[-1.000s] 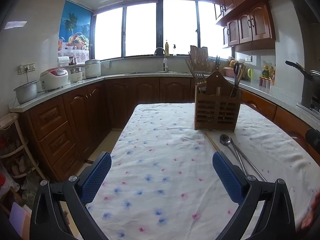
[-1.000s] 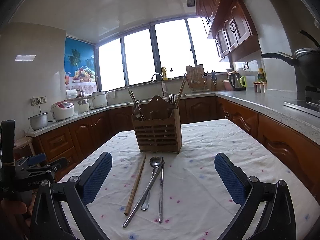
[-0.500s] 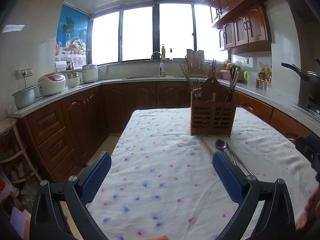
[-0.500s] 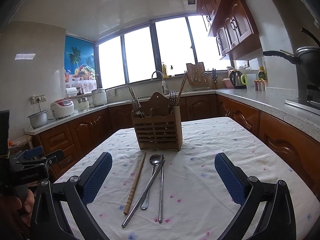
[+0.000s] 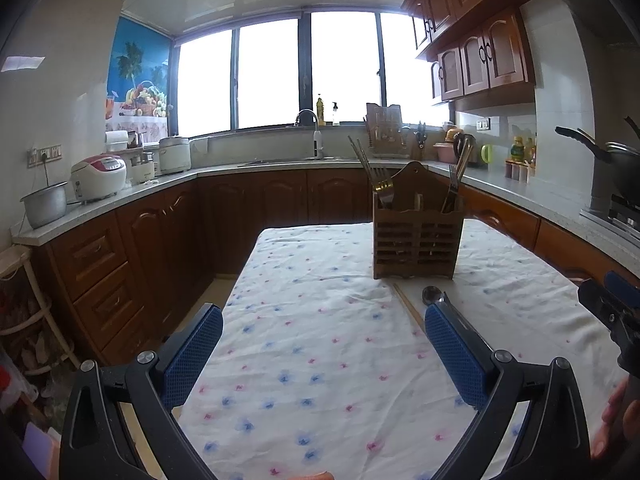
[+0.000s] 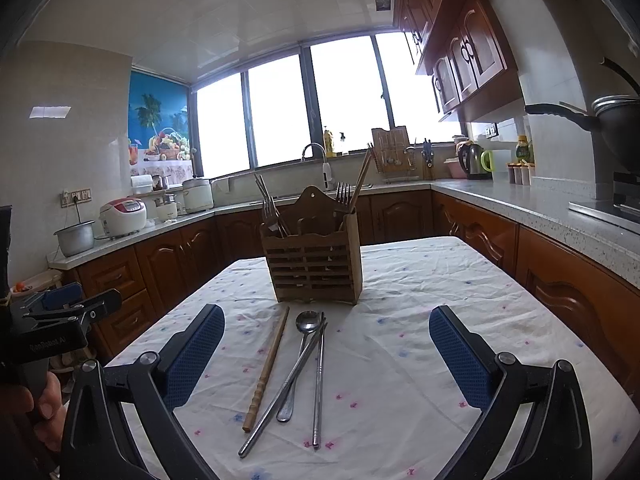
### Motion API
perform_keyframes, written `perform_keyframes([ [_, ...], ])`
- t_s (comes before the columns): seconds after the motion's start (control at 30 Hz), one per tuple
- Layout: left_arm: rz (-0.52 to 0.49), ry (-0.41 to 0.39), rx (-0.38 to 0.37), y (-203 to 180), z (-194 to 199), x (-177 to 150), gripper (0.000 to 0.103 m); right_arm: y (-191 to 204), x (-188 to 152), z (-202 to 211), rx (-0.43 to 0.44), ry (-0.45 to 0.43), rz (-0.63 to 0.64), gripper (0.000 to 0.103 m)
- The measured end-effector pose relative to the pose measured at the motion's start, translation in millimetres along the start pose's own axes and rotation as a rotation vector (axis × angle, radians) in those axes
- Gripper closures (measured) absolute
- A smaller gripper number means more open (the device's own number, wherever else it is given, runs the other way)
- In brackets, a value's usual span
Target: Organize utensils
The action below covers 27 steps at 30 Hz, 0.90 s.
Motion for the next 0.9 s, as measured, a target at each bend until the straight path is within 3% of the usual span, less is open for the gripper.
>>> perform_keyframes([
  [0.9,-0.007,-0.01,-0.002,-8.9,7.7,4.6,0.001,7.2,17.0,3.7,0.027,-0.03,0.006,0.0],
])
Point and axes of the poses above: each gripper's, at about its wrist camera, not at the fingertips, and z roughly against the way its jaws point, y to its left, x to its top, the point moved 5 cm from there along -z, roughly the way its jaws point, and after that the axes turned 8 degrees about -y, right-handed, at the moved point
